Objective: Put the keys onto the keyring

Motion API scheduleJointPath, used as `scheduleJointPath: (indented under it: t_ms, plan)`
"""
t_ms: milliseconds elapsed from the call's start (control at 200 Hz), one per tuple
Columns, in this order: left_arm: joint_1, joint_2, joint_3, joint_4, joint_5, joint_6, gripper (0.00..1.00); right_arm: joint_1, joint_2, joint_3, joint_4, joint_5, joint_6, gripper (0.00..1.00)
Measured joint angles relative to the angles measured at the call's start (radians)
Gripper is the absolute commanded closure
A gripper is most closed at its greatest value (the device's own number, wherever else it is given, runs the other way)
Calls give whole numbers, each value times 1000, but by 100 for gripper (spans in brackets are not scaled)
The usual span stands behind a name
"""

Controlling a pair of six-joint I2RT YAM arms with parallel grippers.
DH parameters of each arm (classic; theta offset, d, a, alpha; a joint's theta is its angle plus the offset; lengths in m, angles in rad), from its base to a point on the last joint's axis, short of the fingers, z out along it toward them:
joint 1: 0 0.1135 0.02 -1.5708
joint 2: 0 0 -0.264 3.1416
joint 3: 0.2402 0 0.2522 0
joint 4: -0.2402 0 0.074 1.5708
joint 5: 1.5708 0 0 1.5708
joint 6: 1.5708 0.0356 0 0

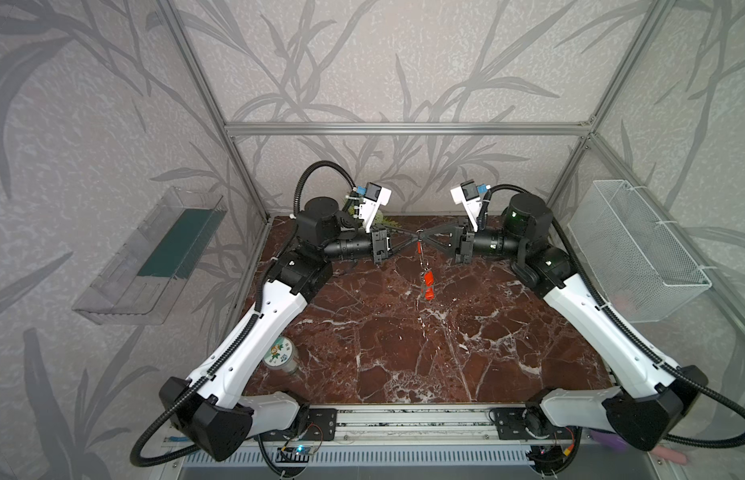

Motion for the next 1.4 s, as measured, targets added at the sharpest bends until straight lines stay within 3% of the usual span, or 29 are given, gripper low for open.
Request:
scheduleJointPath:
  t_ms: [95, 220, 580, 900, 1160, 1405]
  plan:
    - [-5, 0, -4, 15, -5, 0, 100, -9, -4, -14, 21, 4, 8, 73]
    - [-10, 0, -16, 32, -29, 0, 100, -38, -31, -89, 88, 16, 64, 68]
    - [-11, 0, -31, 68, -77, -13, 100, -88, -179, -358, 338, 154, 240, 69]
    - [-27, 0, -50, 107, -80, -23, 100, -62, -163, -360, 402, 238, 263, 72]
    - [-29, 0, -62, 106, -110, -22, 100, 40, -108, -336, 403, 244, 242, 74]
    - [-30, -1, -62, 107, -122, -21, 100, 59, -108, -343, 414, 263, 242, 75]
